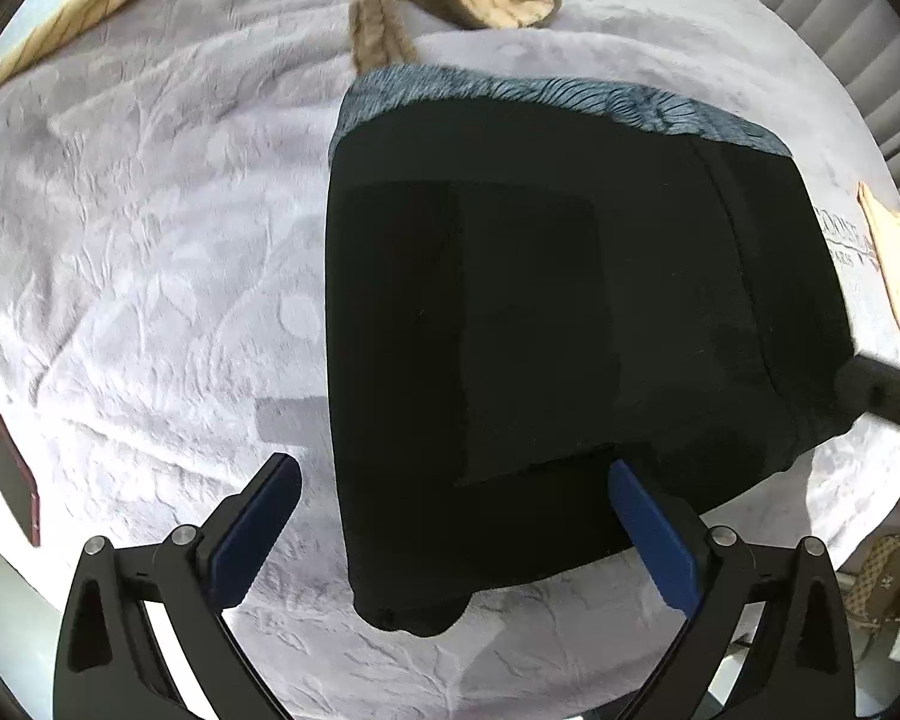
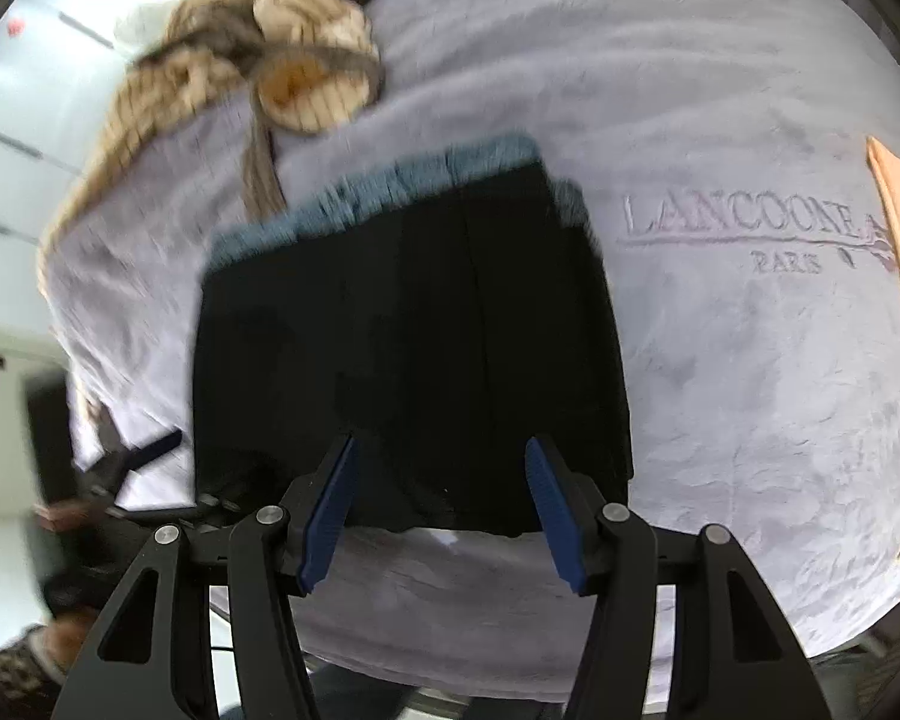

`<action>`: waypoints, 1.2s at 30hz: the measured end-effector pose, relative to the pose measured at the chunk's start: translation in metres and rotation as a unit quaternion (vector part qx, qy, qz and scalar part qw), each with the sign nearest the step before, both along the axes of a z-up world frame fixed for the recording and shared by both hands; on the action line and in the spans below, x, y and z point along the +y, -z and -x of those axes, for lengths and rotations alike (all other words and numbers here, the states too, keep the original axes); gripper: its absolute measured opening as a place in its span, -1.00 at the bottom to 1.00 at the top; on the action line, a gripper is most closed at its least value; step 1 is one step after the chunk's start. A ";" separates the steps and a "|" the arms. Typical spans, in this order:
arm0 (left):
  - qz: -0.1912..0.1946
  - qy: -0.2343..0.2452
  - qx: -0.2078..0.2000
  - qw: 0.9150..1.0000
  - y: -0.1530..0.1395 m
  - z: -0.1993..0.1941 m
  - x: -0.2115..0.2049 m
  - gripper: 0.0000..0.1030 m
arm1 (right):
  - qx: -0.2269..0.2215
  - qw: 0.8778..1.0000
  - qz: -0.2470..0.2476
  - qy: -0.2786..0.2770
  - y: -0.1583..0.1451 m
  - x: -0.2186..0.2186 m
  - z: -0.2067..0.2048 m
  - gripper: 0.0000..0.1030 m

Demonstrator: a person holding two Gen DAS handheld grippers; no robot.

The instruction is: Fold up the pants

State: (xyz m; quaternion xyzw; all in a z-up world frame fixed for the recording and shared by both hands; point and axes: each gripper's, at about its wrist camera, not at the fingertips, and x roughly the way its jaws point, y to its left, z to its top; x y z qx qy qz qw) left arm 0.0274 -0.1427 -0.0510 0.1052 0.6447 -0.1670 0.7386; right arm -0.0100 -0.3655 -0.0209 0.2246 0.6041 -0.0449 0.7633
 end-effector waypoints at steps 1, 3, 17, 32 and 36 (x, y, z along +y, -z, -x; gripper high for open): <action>0.001 0.000 0.004 1.000 0.002 0.001 0.001 0.99 | 0.005 1.000 -0.001 0.001 0.005 0.000 0.003 0.19; -0.001 0.003 0.005 1.000 0.004 0.004 0.001 0.99 | 0.005 1.000 -0.008 0.005 0.008 -0.002 0.008 0.19; -0.012 0.010 0.026 1.000 0.026 0.002 -0.010 0.99 | -0.014 1.000 -0.008 -0.022 0.019 0.003 0.018 0.38; -0.018 0.014 0.034 0.999 0.032 -0.007 -0.017 0.99 | -0.045 0.998 -0.049 -0.014 0.017 -0.008 0.029 0.41; -0.018 0.017 0.036 0.999 0.034 -0.007 -0.016 0.99 | -0.047 0.997 -0.062 -0.006 0.017 -0.011 0.030 0.41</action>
